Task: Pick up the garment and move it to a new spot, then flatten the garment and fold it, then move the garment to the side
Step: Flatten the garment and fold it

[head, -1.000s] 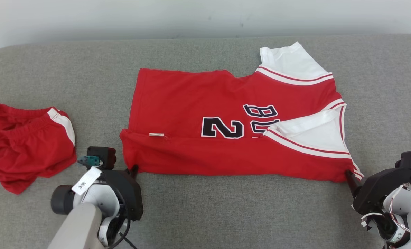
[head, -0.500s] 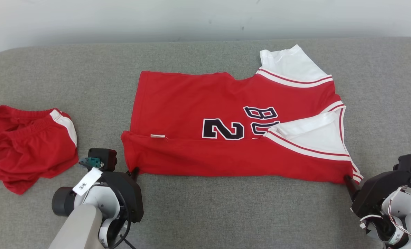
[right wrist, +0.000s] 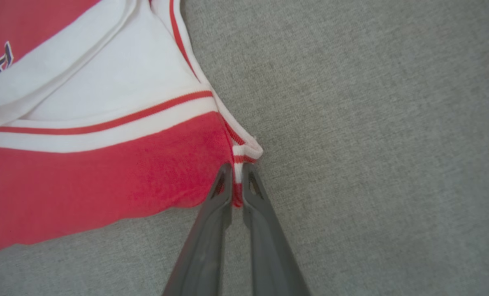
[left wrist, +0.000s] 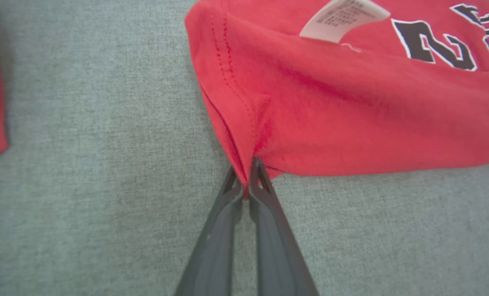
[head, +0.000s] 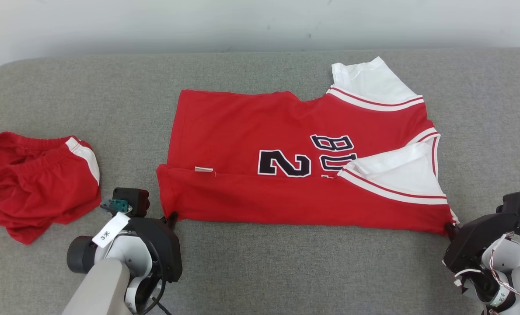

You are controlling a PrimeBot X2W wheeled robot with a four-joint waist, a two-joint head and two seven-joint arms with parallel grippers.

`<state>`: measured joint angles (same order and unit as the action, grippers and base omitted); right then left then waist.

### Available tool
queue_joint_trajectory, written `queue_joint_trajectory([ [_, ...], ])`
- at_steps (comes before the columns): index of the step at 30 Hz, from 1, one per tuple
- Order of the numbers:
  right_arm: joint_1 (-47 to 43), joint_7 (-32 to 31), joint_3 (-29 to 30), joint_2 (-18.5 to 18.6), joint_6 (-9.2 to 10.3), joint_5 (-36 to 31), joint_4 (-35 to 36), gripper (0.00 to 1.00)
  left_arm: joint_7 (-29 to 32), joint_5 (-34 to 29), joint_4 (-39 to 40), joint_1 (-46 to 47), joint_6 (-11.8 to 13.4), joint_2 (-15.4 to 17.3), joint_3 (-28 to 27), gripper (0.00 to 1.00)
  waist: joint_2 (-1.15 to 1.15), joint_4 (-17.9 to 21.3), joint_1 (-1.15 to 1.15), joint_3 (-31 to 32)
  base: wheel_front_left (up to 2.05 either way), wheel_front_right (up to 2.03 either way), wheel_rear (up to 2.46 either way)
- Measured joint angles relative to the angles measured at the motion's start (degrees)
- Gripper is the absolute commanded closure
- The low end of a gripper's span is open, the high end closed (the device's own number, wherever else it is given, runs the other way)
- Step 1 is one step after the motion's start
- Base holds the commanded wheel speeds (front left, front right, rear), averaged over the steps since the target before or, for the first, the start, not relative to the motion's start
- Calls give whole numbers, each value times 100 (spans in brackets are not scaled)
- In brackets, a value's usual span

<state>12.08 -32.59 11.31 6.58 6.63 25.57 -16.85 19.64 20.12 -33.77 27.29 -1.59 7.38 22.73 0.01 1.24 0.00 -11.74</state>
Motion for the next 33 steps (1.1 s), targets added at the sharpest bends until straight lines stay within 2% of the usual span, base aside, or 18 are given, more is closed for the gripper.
queue_joint_trajectory([
  [5, -17, -22, 14, -5, -19, 16, 45, 100, -4, 49, 37, -13, -71, 7, -21, 100, 0, 1, 0, 12, 0, 0, 0],
  [10, -272, -120, 77, -9, -238, 255, 287, 100, -60, 341, 302, -262, -208, 4, -97, 100, 0, 2, 0, 81, 0, 0, 0],
  [15, -650, -171, 138, -3, -419, 442, 798, 100, -145, 422, 653, -633, -348, 105, -94, 100, 0, -32, 0, 193, 0, 0, 0],
  [21, -1072, -198, 212, -58, -546, 631, 1583, 100, -258, 581, 1188, -1216, -349, 307, -165, 100, 0, -23, 0, 310, 0, 0, 0],
  [27, -1602, -301, 299, -163, -613, 884, 2183, 100, -253, 659, 1651, -1692, -355, 459, -186, 100, 0, -6, 0, 372, 0, 0, 0],
  [33, -2235, -431, 595, -181, -544, 973, 2720, 100, -143, 757, 2194, -2367, -347, 720, -297, 100, -1, -1, 0, 517, 0, 0, 0],
])
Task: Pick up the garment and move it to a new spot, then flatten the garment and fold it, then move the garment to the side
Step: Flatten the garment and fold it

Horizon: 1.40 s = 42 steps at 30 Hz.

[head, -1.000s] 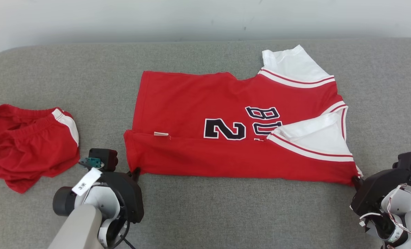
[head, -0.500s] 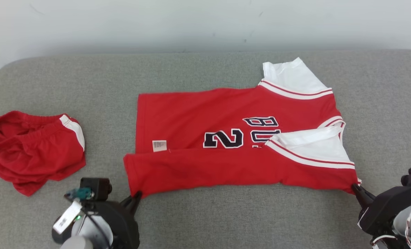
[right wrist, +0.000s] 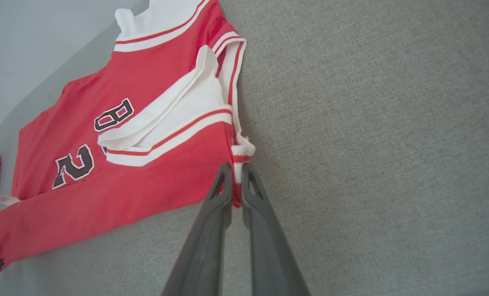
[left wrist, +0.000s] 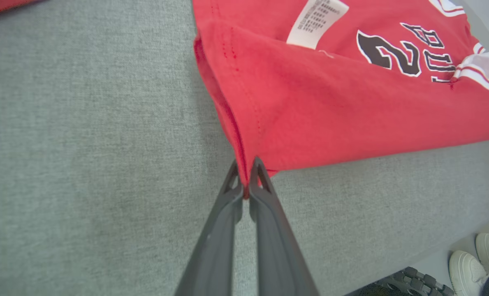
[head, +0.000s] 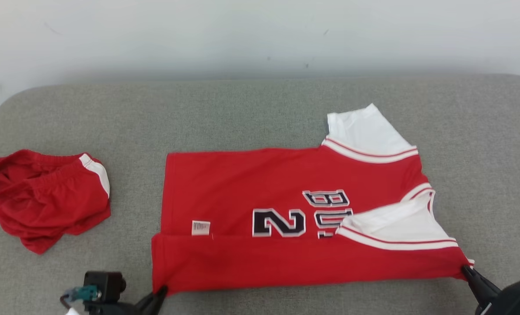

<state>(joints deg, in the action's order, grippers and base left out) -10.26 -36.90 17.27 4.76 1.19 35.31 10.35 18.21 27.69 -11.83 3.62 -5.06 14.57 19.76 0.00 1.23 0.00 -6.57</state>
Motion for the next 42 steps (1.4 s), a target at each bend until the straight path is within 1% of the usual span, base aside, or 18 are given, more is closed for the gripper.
queue_joint_trajectory([
  [4, -376, -152, 37, -20, 33, 55, 289, 100, 156, 38, 257, -279, 8, 57, -2, 100, 0, 14, 0, 77, 0, 0, 0],
  [9, -820, -354, 11, -105, 90, 142, 503, 100, 302, 180, 566, -569, 81, 115, -9, 100, 0, 12, 0, 96, 0, 0, 0],
  [11, -929, -399, 18, -123, 154, 219, 575, 100, 391, 198, 656, -627, 102, 133, -5, 100, 0, 12, 0, 96, 0, 0, 0],
  [15, -1059, -503, 53, -132, 238, 226, 684, 100, 532, 243, 850, -847, 181, 196, -22, 100, 0, 39, 0, 90, 0, 0, 0],
  [17, -1081, -555, 88, -132, 246, 227, 732, 100, 600, 250, 936, -898, 237, 213, -31, 100, 0, 45, 0, 84, 0, 0, 0],
  [21, -1094, -656, 123, -134, 337, 230, 798, 100, 738, 253, 1045, -925, 316, 260, -63, 100, 0, 61, 0, 68, 0, 0, 0],
  [22, -1098, -700, 103, -136, 337, 245, 792, 100, 747, 252, 1073, -923, 359, 261, -64, 60, 0, 64, 0, 62, 0, 0, 0],
  [23, -1108, -746, 66, -136, 337, 266, 787, 100, 747, 247, 1093, -920, 363, 259, -63, 30, 0, 67, 0, 55, 0, 0, 0],
  [24, -1129, -778, 13, -137, 337, 287, 779, 27, 748, 244, 1104, -917, 385, 255, -64, 0, 0, 69, 0, 48, 0, 0, 0],
  [25, -1144, -809, -29, -145, 341, 300, 750, 0, 749, 244, 1104, -916, 408, 249, -64, 0, 0, 71, 0, 42, 0, 0, 0],
  [27, -1135, -831, -52, -169, 348, 300, 672, 0, 749, 233, 1104, -917, 480, 242, -79, 0, 0, 76, 0, 28, 0, 0, 0],
  [28, -1125, -826, -45, -172, 388, 299, 657, 0, 749, 229, 1109, -917, 509, 242, -90, 0, 0, 78, 0, 22, 0, 0, 0],
  [30, -1108, -794, -29, -172, 391, 283, 644, 0, 745, 215, 1133, -907, 513, 210, -108, 0, 0, 72, -1, 19, 0, 0, 0],
  [34, -979, -582, 36, -170, 392, 189, 673, 0, 503, 212, 1274, -887, 636, 87, -272, 0, 0, 19, 0, 63, 0, 0, 0],
  [35, -937, -510, 30, -149, 361, 168, 700, 0, 386, 208, 1310, -870, 675, 65, -354, 0, 0, 4, -1, 78, 0, 0, 0],
  [37, -804, -300, -27, -86, 203, 42, 756, 0, 103, 210, 1350, -748, 762, -49, -542, 0, 0, -27, -1, 125, 0, 0, 0],
  [40, -602, 10, -146, -93, 100, -151, 722, 0, -331, 209, 1484, -534, 761, -210, -656, 0, 0, -75, -1, 230, 0, 0, 0],
  [42, -449, 316, -200, -126, 77, -218, 630, 0, -666, 141, 1537, -427, 756, -280, -662, 0, 0, -111, -1, 314, 0, 0, 0],
])
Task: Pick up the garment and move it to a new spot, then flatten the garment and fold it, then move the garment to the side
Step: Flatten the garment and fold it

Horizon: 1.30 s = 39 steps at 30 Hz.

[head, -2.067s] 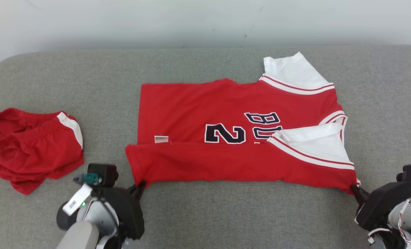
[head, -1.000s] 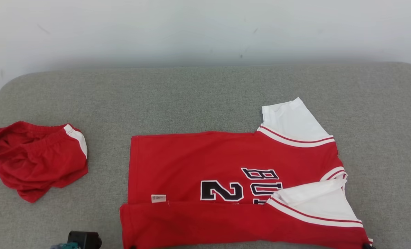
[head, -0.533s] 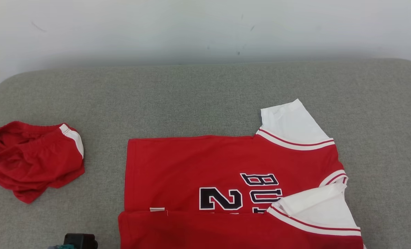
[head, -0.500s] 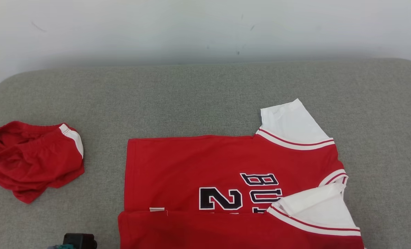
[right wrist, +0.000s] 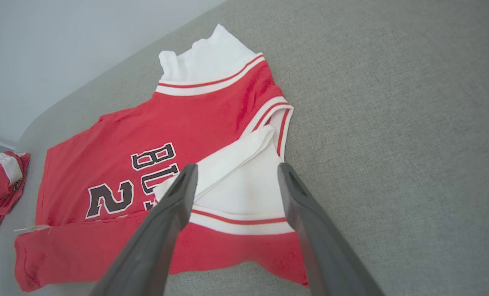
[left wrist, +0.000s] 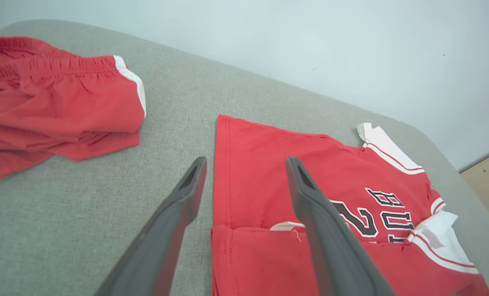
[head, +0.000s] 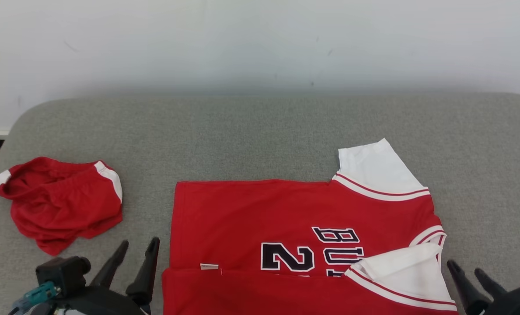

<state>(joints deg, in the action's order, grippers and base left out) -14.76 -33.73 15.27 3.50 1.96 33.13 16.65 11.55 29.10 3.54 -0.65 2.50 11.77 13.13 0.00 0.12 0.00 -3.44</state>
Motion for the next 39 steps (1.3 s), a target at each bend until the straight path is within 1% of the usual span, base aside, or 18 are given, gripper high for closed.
queue_joint_trajectory([
  [2, 174, 259, -46, -12, -8, -81, -87, 0, -305, -82, 23, 118, -7, -48, -10, 0, 0, -35, 0, 89, 0, 0, 0],
  [3, 241, 396, -87, -20, -63, -100, -129, 0, -466, -148, 47, 163, -7, -74, -16, 0, 0, -53, 0, 136, 0, 0, 0],
  [5, 345, 672, -132, -62, -76, -122, -182, 0, -704, -263, 47, 234, -12, -111, -9, 0, 0, -86, 0, 226, 0, 0, 0],
  [6, 372, 791, -175, -59, -125, -168, -189, 0, -806, -300, 36, 237, -54, -115, 3, 0, 0, -102, 0, 270, 0, 0, 0],
  [8, 464, 1017, -274, -63, -189, -298, -293, 0, -953, -352, -85, 238, -52, -121, 20, 0, 0, -126, 0, 352, 0, 0, 0],
  [12, 784, 1428, -408, -58, -323, -544, -523, 0, -1113, -486, -300, 237, -55, -76, 67, 0, 0, -125, 1, 481, 0, 0, 0],
  [13, 784, 1428, -408, -58, -323, -544, -523, 0, -1113, -486, -300, 237, -55, -76, 67, 0, 0, -125, 1, 481, 0, 0, 0],
  [14, 851, 1513, -425, -38, -367, -610, -597, 0, -1123, -582, -339, 240, -57, -52, 99, 0, 0, -113, 0, 501, 0, 0, 0],
  [17, 992, 1733, -619, 119, -556, -846, -792, 0, -1179, -686, -485, 258, -103, 20, 129, 0, 0, -54, 0, 535, 0, 0, 0],
  [22, 1249, 2111, -853, 292, -702, -1105, -1085, 0, -1246, -701, -650, 357, -90, 48, 112, 0, 0, 42, 0, 568, 0, 0, 0],
  [25, 1266, 2297, -887, 327, -702, -1209, -1273, 0, -1244, -699, -855, 358, -31, 32, 92, 0, 0, 56, 0, 579, 0, 0, 0],
  [29, 1262, 2588, -832, 256, -691, -1319, -1461, 0, -1244, -692, -1034, 357, 77, -13, 7, 0, 0, 59, 0, 602, 0, 0, 0],
  [33, 1173, 2833, -715, 220, -600, -1324, -1586, 0, -1244, -692, -1118, 358, 103, -12, -26, 0, 0, 60, 0, 633, 0, 0, 0],
  [39, 1157, 3084, -746, 185, -600, -1359, -1706, 0, -1244, -681, -1211, 350, 103, 2, -80, 0, 0, 101, 0, 674, 0, 0, 0],
])
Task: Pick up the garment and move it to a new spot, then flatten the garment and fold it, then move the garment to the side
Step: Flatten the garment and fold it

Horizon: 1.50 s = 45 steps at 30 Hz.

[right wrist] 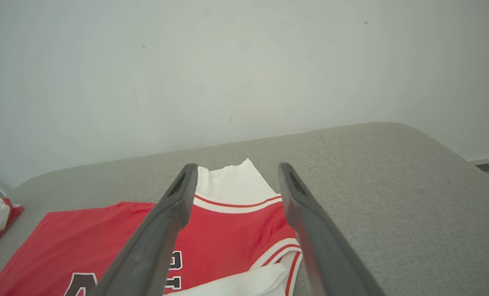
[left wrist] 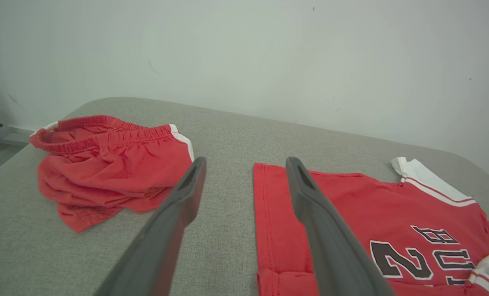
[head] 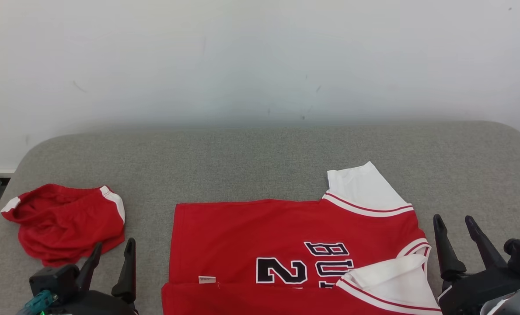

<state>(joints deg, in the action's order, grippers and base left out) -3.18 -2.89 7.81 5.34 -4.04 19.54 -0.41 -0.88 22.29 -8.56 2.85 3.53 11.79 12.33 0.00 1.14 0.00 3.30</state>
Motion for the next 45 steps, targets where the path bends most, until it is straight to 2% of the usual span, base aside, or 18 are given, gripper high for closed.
queue_joint_trajectory([
  [16, -8, 442, -15, 0, -32, -19, -256, 0, 19, 10, -126, -1, -3, -16, 100, 0, 0, 37, 0, -27, 0, 0, 0],
  [35, -1, 653, -1, 5, -54, 9, -299, 0, 158, -67, -137, 13, 9, 42, 158, 0, 0, 6, 0, -148, 0, 0, 0],
  [41, 89, 417, -5, 40, -110, 224, -255, 0, 316, -94, -81, 404, 98, -21, 190, 0, 0, -49, -1, -326, 0, 0, 0],
  [45, 514, -38, -114, 194, -127, 293, -267, 0, 699, -254, -55, 771, -7, -31, 475, 0, 0, -100, 0, -545, 0, 0, 0],
])
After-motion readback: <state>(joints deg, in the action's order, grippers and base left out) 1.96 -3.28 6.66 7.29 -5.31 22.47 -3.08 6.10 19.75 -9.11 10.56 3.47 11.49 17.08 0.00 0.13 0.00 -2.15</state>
